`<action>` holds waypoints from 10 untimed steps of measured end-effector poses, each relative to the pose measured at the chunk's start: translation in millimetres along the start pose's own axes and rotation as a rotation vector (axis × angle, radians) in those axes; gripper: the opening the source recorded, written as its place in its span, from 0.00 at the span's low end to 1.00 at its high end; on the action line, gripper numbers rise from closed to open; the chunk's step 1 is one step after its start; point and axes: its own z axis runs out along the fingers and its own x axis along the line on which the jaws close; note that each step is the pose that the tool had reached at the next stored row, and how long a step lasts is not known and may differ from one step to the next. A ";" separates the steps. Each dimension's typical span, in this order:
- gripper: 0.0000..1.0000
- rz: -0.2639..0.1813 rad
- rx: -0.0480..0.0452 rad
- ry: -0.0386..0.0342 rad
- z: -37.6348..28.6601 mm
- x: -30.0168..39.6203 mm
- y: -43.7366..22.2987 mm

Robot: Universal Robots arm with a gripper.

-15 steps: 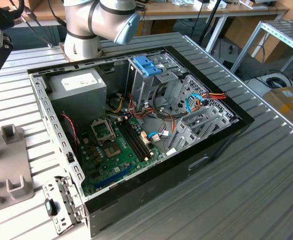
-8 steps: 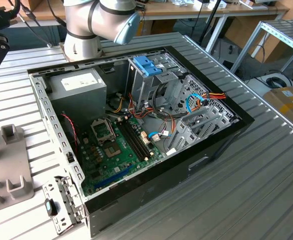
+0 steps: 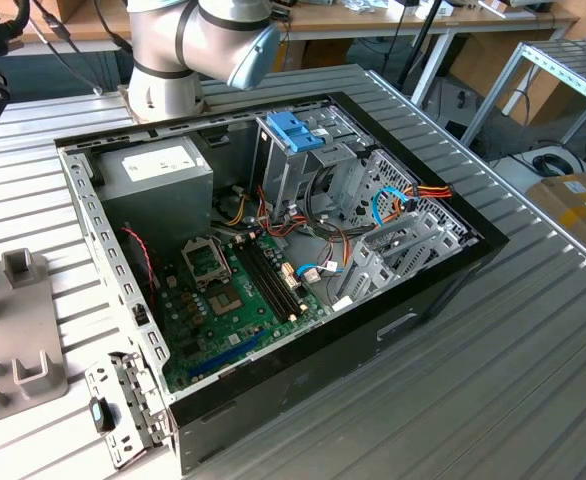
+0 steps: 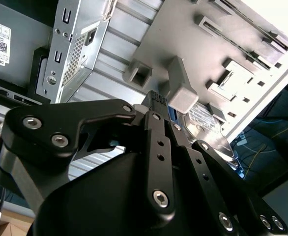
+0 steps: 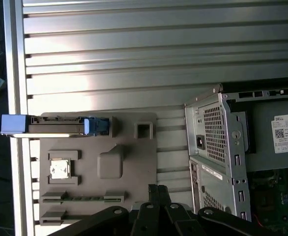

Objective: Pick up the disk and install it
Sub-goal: 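Reach for the disk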

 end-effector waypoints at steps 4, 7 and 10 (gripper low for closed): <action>0.10 0.000 -0.0001 0.0000 -0.1 3.5 -0.3; 0.10 0.000 -0.0001 0.0000 -0.1 5.4 -0.4; 0.10 0.000 0.0000 0.0000 -0.2 7.3 -0.6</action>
